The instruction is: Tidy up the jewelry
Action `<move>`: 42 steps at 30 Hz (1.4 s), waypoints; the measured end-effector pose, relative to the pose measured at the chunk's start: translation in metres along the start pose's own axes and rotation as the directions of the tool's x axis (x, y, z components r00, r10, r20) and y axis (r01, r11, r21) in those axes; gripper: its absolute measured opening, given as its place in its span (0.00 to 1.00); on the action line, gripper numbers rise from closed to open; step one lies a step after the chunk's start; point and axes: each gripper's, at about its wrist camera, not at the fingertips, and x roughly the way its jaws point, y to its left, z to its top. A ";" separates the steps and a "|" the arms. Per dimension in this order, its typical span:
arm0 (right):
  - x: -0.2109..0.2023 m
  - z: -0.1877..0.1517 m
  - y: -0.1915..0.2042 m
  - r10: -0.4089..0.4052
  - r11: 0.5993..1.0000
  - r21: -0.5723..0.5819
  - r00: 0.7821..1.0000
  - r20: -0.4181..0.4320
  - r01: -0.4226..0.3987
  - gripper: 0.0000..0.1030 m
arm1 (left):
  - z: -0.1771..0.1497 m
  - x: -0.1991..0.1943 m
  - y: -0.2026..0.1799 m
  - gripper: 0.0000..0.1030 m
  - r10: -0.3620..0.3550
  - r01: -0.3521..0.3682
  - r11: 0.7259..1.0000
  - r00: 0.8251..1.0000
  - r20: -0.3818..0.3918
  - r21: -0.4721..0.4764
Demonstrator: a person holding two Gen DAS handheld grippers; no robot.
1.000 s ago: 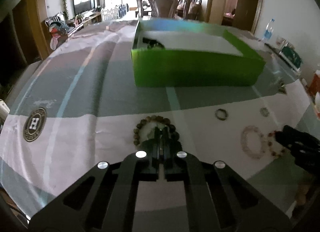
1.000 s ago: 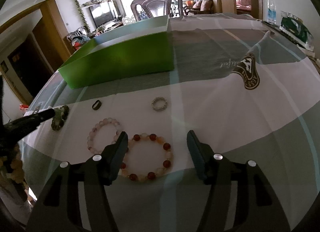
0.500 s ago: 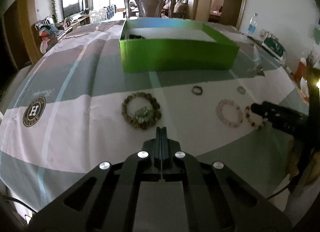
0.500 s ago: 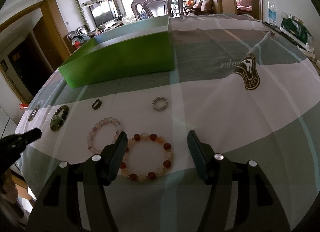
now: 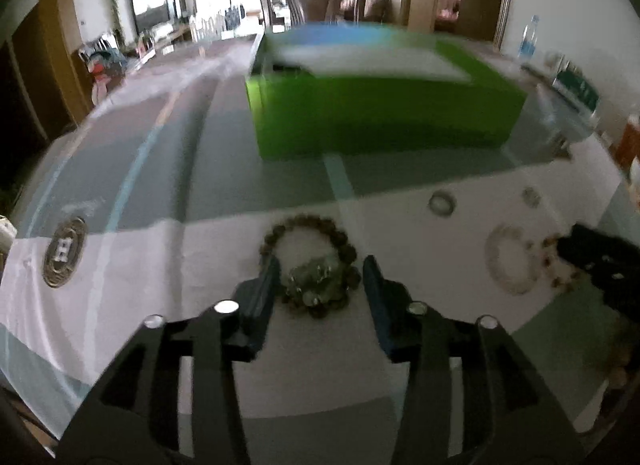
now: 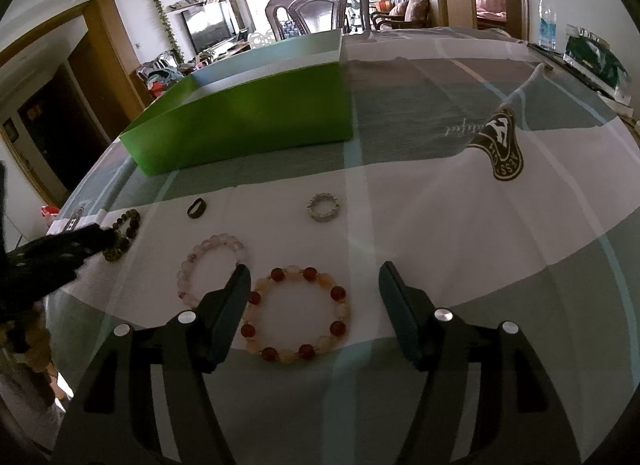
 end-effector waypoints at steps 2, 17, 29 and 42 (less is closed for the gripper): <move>0.000 0.000 0.000 0.000 1.000 0.001 1.000 0.000 0.000 0.64 | 0.000 0.003 0.002 0.25 -0.024 0.024 0.999 1.000 0.000 -0.021; 0.000 0.000 0.000 0.001 1.000 0.002 1.000 0.000 -0.001 0.64 | -0.022 -0.057 -0.011 0.16 -0.092 0.091 0.996 0.992 0.091 0.020; 0.001 -0.008 0.026 -0.060 0.986 -0.153 0.998 0.001 0.059 0.57 | -0.040 -0.024 -0.018 0.18 -0.039 0.039 0.999 0.999 0.021 0.011; -0.004 -0.013 0.022 -0.117 0.975 -0.194 0.993 -0.010 0.113 0.46 | -0.044 -0.024 -0.027 0.41 -0.057 0.055 0.998 0.998 0.039 0.038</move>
